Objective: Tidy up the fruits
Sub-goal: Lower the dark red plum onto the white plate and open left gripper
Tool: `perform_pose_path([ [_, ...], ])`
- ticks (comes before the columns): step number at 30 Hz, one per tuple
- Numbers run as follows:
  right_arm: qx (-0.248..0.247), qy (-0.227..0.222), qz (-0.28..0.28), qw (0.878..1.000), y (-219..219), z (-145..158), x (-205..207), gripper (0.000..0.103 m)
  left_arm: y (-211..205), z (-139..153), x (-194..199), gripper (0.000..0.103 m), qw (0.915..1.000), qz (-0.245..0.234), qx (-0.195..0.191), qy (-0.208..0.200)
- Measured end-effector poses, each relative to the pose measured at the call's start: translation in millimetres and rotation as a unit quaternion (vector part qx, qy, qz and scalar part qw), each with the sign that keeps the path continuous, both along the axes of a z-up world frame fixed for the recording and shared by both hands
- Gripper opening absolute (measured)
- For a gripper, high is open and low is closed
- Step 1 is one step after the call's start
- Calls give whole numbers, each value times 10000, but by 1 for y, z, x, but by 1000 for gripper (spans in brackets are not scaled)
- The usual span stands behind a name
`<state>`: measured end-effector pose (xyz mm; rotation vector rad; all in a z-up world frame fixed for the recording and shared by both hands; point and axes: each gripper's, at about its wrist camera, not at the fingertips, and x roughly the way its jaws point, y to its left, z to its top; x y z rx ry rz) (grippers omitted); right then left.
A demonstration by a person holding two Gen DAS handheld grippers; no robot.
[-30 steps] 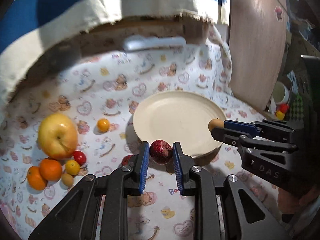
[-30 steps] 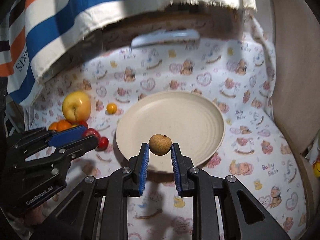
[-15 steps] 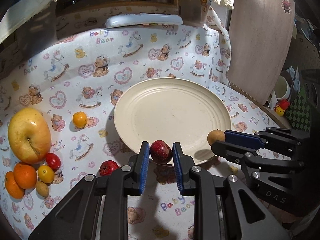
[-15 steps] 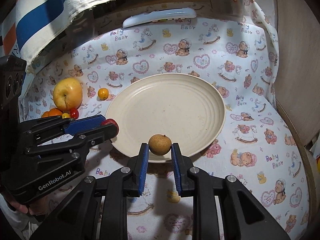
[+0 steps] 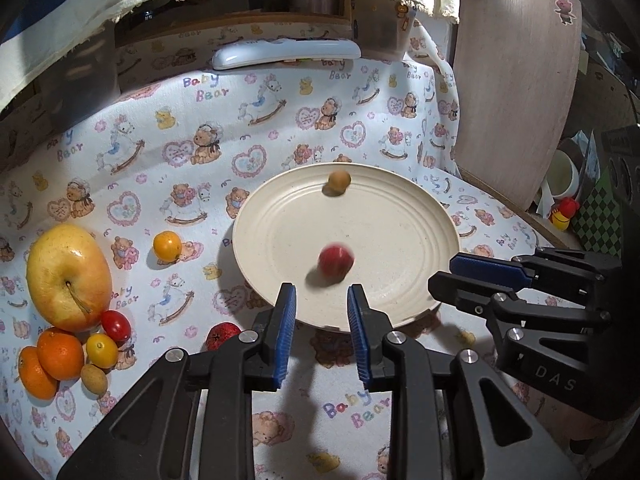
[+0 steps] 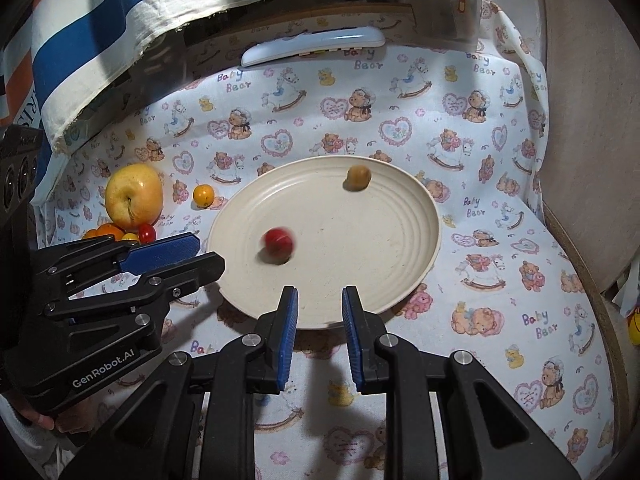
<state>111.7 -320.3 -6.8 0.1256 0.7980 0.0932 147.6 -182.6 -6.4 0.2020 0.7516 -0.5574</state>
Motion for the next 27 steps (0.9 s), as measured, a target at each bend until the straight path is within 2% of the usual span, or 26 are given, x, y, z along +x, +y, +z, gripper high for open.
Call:
perform_pose_path([
  [8, -27, -124, -75, 9999, -1, 5, -2, 23, 12, 11, -8, 33, 9995, 142, -13, -266],
  [9, -22, -141, -79, 9999, -1, 5, -2, 23, 14, 13, -10, 38, 9994, 171, -15, -305],
  [12, -35, -219, -89, 9997, -1, 5, -3, 23, 22, 19, -13, 63, 9987, 301, -69, -406],
  [15, 22, -286, -118, 9995, 0, 7, -4, 23, 32, 26, -16, 70, 9976, 413, -159, -528],
  [18, 74, -474, -75, 9988, 2, 13, -8, 23, 45, 34, -19, 84, 9961, 525, -300, -644],
  [22, 112, -683, -24, 9976, 8, 20, -13, 24, 67, 42, -21, 87, 9932, 719, -463, -792],
  [27, 139, -788, -18, 9968, 15, 27, -14, 26, 92, 53, -32, 92, 9871, 963, -471, -1191],
])
